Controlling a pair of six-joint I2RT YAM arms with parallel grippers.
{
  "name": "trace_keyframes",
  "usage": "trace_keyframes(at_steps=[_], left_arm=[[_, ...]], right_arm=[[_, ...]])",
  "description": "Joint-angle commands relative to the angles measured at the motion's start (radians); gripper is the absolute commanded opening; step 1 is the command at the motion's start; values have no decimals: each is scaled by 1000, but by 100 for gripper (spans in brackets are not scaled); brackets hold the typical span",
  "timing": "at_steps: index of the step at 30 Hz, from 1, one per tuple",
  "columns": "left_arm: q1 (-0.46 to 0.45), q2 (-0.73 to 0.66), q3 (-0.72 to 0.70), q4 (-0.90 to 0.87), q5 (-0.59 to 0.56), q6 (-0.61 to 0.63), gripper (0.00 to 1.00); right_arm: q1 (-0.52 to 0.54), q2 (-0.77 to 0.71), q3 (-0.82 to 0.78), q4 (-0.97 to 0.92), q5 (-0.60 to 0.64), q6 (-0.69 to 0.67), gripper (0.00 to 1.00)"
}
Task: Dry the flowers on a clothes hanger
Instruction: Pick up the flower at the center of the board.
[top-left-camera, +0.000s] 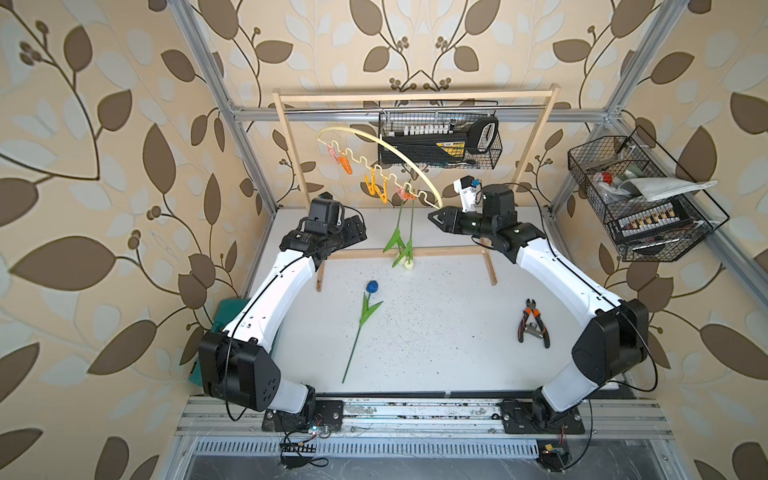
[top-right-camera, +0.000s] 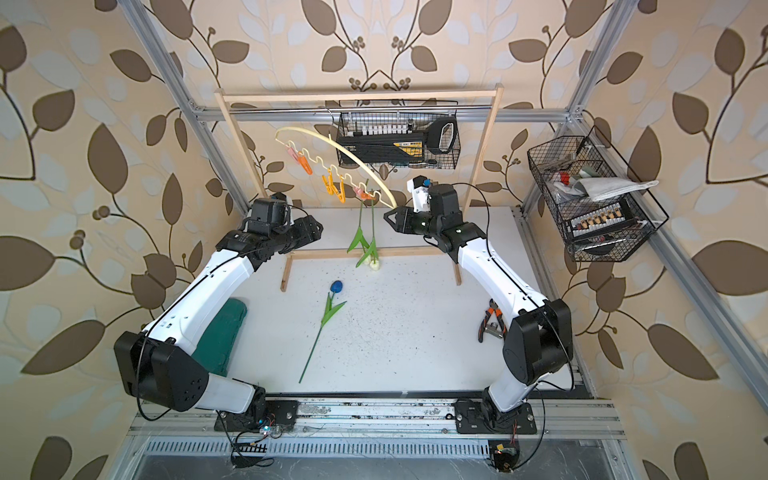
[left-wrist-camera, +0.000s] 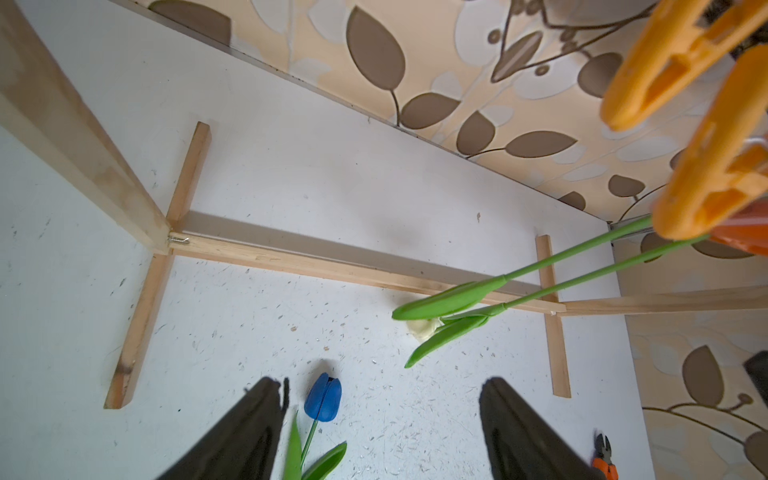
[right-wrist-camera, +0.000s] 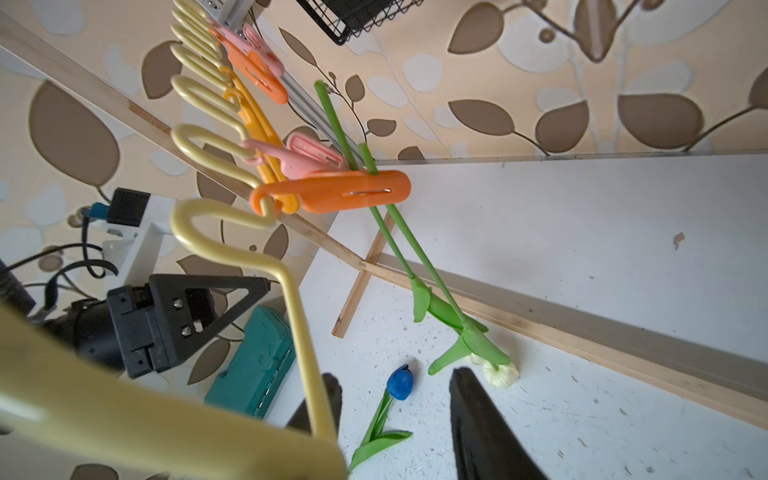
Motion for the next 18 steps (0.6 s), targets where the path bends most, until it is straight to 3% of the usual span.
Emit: trace_keyframes(at_steps=[1, 6, 10, 14, 18], left_arm=[[0, 8, 2, 83, 44, 35, 77], [16, -41, -35, -66, 6, -15, 74], [66, -153, -183, -131, -21, -121, 78], [165, -275, -315, -161, 21, -188, 80], [277, -375, -415, -175, 74, -241, 86]], right_arm=[[11, -106, -76, -38, 55, -26, 45], [107, -361, -359, -91, 156, -63, 47], [235, -534, -490, -208, 256, -93, 48], [442, -654, -581, -316, 373, -178, 51], [680, -692, -702, -261, 343, -254, 62]])
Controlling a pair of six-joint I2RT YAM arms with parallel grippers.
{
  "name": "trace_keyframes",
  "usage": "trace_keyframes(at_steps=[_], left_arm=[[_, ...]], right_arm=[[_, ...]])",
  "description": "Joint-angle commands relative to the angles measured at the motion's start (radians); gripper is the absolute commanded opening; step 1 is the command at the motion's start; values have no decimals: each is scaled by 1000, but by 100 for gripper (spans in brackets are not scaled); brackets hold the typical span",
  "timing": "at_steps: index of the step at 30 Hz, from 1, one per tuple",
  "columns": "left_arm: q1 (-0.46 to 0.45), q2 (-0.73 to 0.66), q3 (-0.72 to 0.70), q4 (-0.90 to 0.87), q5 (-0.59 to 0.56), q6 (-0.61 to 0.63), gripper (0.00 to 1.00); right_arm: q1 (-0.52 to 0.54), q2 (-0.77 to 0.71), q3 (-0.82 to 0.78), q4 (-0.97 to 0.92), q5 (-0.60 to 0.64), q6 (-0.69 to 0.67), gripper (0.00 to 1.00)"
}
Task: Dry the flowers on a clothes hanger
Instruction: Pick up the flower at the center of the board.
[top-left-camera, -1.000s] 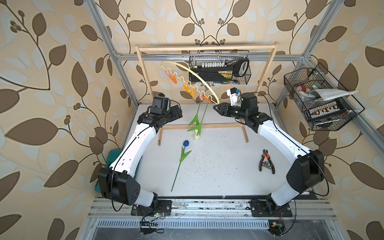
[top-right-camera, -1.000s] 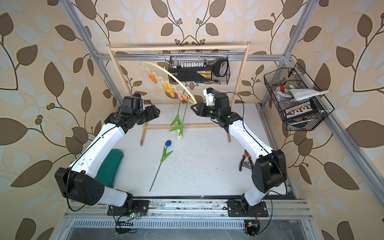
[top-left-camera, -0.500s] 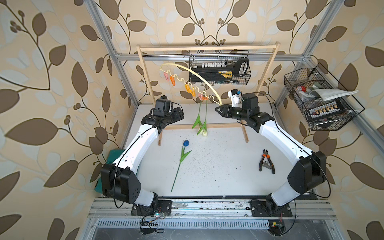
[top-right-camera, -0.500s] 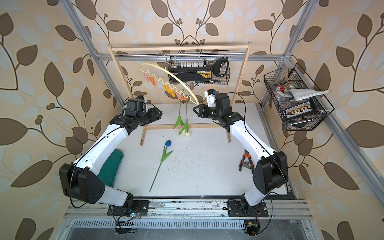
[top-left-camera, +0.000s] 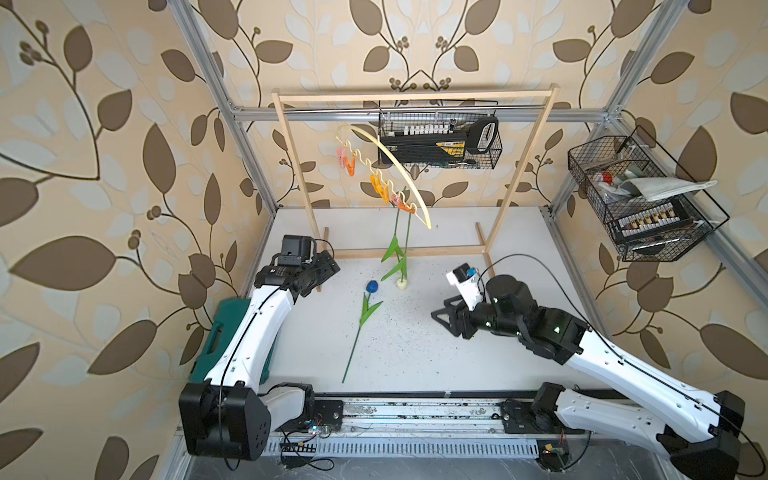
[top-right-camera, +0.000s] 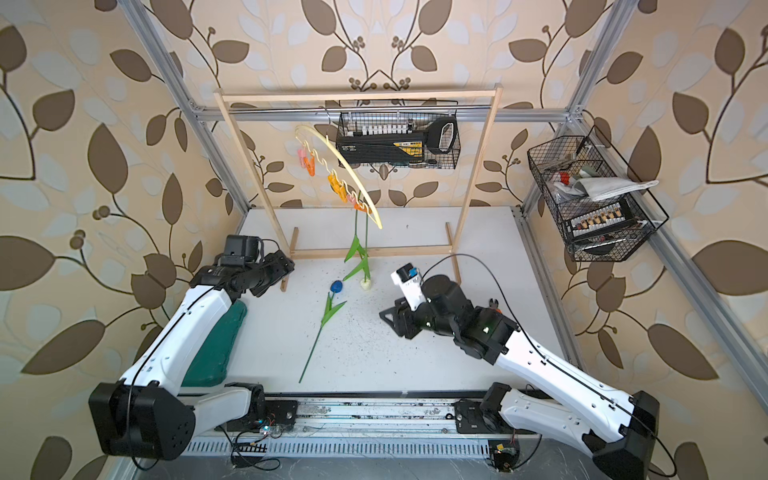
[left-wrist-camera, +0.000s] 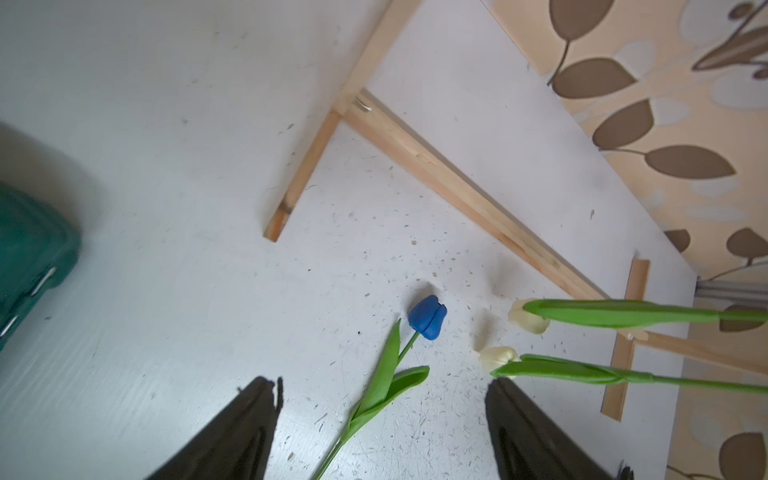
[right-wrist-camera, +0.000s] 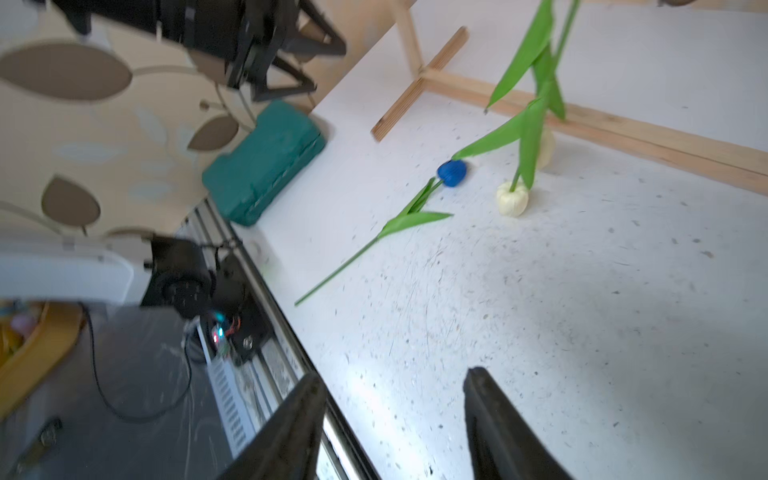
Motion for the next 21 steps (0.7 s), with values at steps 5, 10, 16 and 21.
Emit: trace_keyframes(at_steps=[5, 10, 16, 21], left_arm=[[230, -56, -72, -41, 274, -78, 85], [377, -63, -73, -93, 331, -38, 85], [476, -83, -94, -88, 384, -8, 85], [502, -47, -71, -113, 399, 30, 84]], right_arm=[[249, 248, 67, -29, 86, -180, 65], [269, 549, 215, 2, 102, -352, 64], [260, 916, 504, -47, 59, -522, 62], [236, 1137, 729, -103, 100, -618, 62]])
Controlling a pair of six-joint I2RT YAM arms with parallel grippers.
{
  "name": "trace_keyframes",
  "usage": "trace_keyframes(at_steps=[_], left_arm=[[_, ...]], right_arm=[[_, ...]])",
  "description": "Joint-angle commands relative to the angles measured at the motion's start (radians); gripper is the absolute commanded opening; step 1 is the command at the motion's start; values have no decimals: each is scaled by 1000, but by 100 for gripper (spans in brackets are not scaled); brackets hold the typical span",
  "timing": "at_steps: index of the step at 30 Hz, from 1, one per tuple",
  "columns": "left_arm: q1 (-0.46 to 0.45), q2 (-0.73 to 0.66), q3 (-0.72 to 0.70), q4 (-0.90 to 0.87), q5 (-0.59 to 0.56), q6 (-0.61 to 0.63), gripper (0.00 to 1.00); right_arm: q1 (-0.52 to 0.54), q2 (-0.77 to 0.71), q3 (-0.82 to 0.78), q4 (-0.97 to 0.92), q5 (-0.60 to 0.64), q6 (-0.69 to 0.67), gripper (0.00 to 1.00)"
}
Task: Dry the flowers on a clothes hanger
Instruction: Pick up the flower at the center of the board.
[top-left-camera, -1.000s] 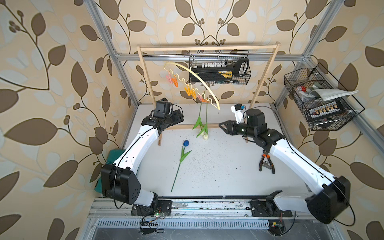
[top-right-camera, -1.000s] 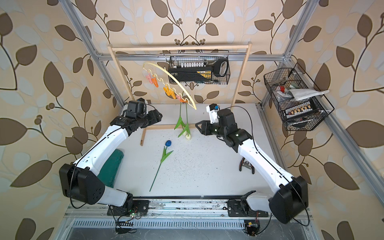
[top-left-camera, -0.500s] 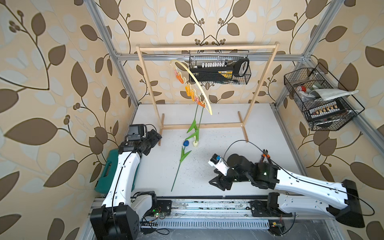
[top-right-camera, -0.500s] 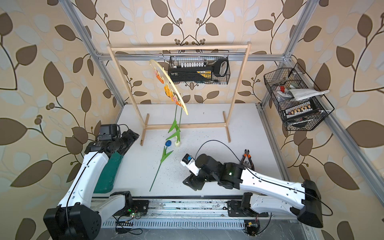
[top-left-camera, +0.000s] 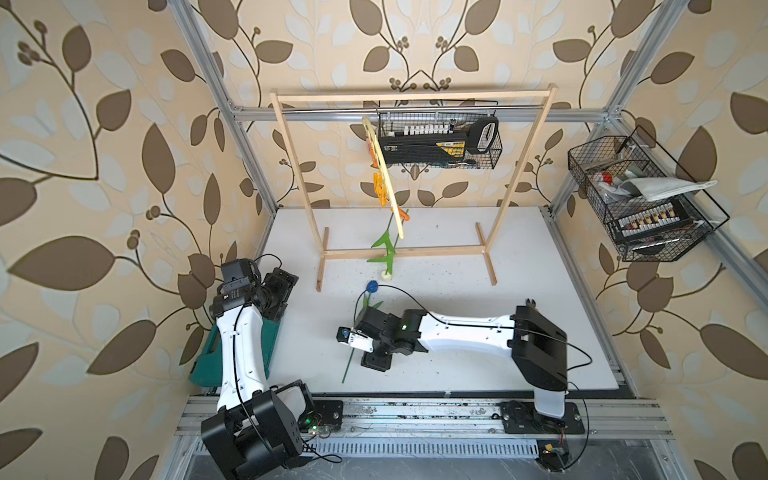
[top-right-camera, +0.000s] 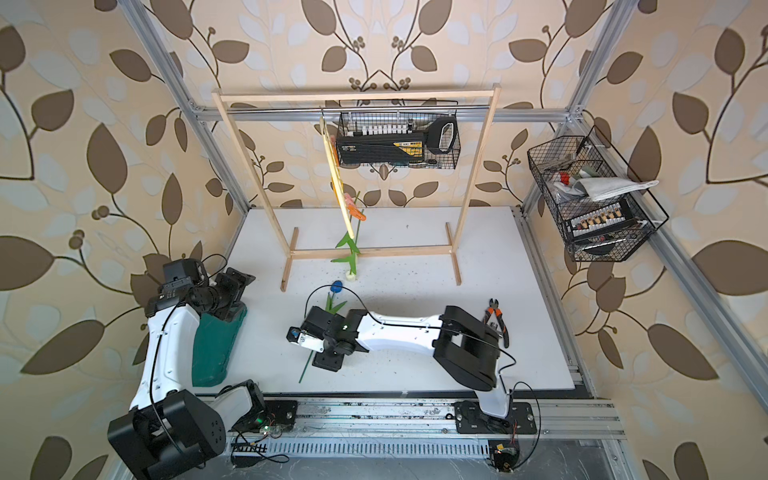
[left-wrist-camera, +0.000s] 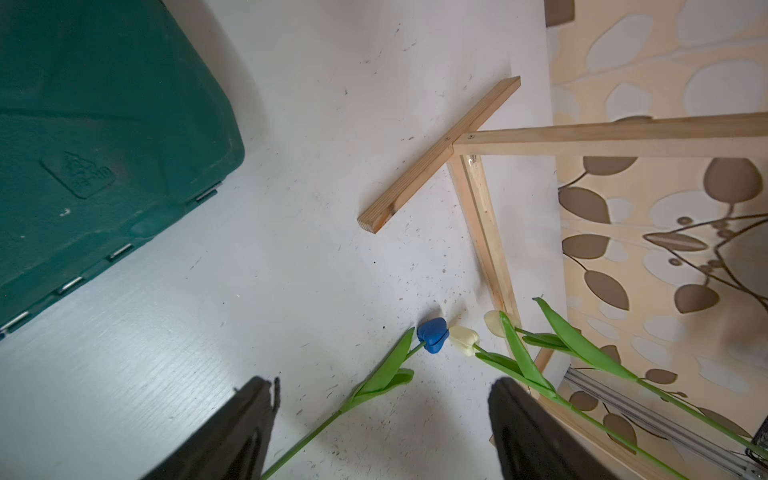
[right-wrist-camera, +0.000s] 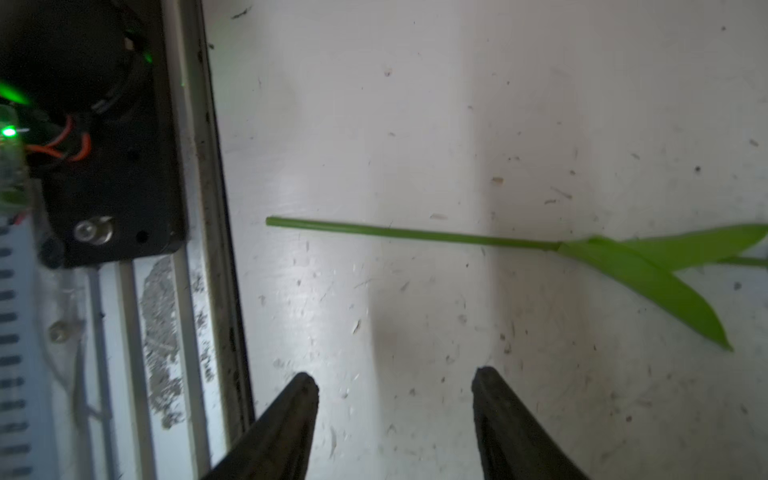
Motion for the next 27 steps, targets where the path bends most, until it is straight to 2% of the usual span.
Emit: trace_keyframes(at_steps=[1, 5, 11, 17, 23, 27], left_arm=[[25, 12, 31, -40, 41, 56, 84], [75, 0, 74, -73, 22, 87, 85], [100, 28, 90, -69, 60, 108, 84], [116, 30, 89, -59, 94, 115, 84], [122, 30, 83, -48, 115, 116, 84], [128, 29, 81, -44, 125, 116, 83]], right_arm=[[-38, 88, 117, -59, 14, -106, 62], [-107, 164, 224, -64, -45, -128, 62], [-119, 261, 319, -115, -32, -170, 62], [-94, 263, 309, -133, 27, -212, 62], [-66, 230, 201, -90, 74, -226, 63], [-47, 278, 252, -112, 95, -239, 64]])
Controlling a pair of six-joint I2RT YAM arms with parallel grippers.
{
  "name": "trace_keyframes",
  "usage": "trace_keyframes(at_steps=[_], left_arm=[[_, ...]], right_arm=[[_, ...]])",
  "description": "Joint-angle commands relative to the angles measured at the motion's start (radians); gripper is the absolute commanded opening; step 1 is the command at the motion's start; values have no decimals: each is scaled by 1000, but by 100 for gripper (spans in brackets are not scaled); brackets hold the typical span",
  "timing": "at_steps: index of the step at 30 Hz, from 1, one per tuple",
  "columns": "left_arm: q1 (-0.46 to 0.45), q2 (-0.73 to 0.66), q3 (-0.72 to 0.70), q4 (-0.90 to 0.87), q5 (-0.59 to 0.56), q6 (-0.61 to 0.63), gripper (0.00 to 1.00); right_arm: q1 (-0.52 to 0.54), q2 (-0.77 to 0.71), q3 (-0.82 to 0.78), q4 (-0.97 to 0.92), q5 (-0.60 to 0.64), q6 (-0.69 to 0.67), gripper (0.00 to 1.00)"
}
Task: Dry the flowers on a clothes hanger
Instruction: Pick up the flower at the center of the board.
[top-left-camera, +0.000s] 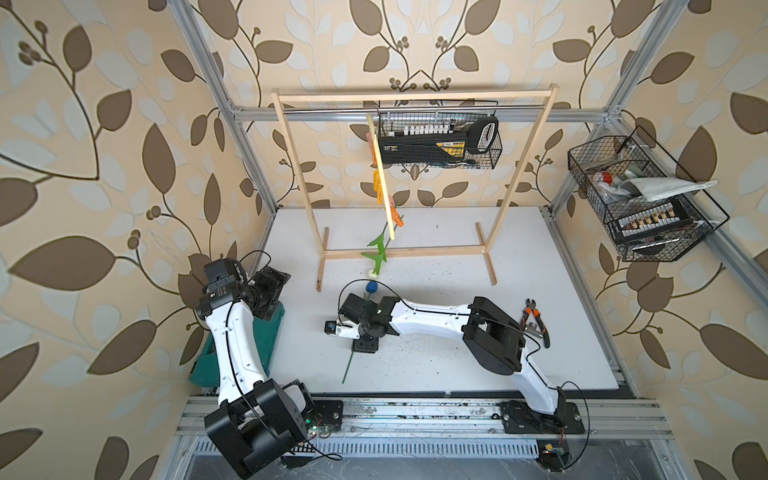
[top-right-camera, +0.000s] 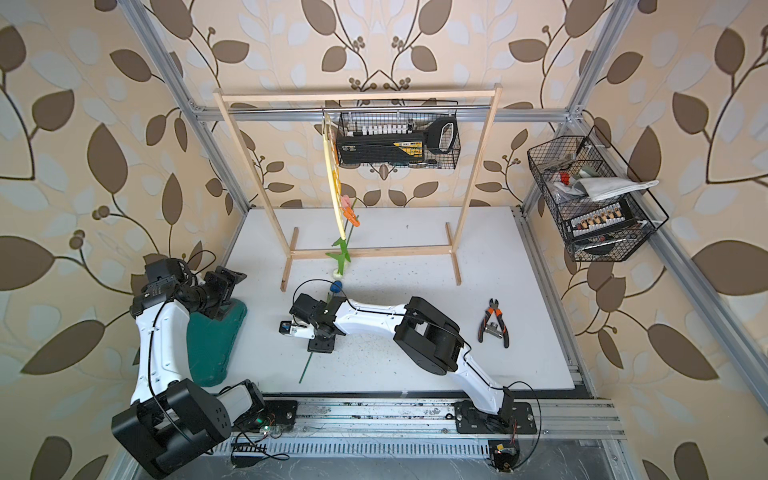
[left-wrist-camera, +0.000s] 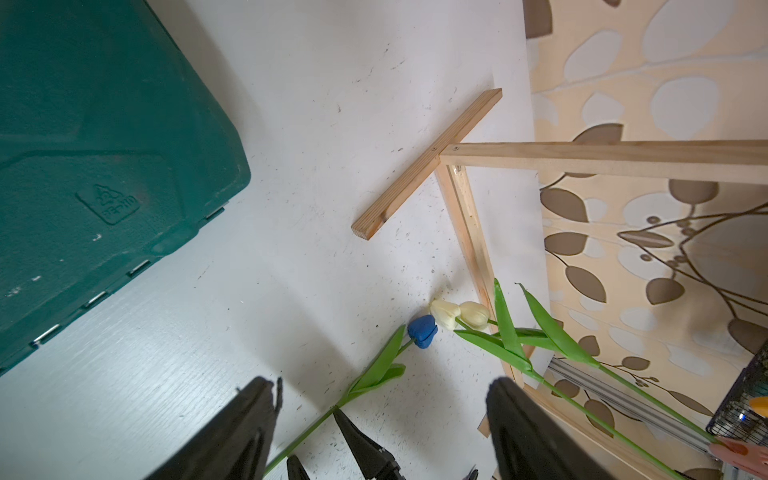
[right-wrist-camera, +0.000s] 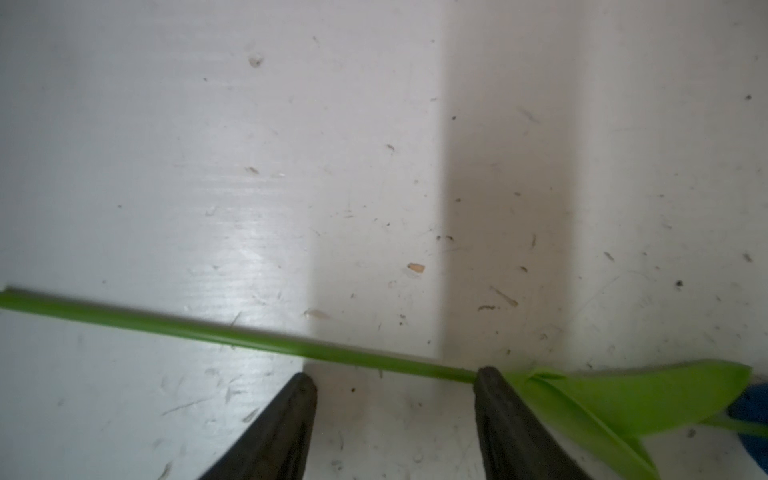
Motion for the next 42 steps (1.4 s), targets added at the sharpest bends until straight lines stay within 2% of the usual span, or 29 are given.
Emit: trace_keyframes(at_steps=[1, 7, 11, 18, 22, 29, 36, 42], left_arm=[[14, -3, 15, 11, 33, 32, 83], [20, -10, 17, 7, 31, 41, 83], [23, -13, 18, 3, 30, 45, 83], [28, -17, 16, 4, 32, 48, 83], [28, -17, 15, 5, 30, 48, 83], [34, -16, 10, 15, 39, 40, 82], [36, -17, 10, 16, 43, 42, 82], [36, -23, 8, 17, 46, 44, 82]], right_arm=[[16, 59, 37, -47, 39, -26, 65], [4, 156, 208, -92, 6, -15, 65], [-42, 207, 310, -123, -64, 16, 65], [-104, 333, 531, -188, -166, 76, 50], [-120, 377, 587, -202, -180, 94, 41], [-101, 340, 536, -171, -121, 129, 26], [-96, 252, 459, -162, -32, 247, 24], [-149, 106, 237, -139, 7, 375, 20]])
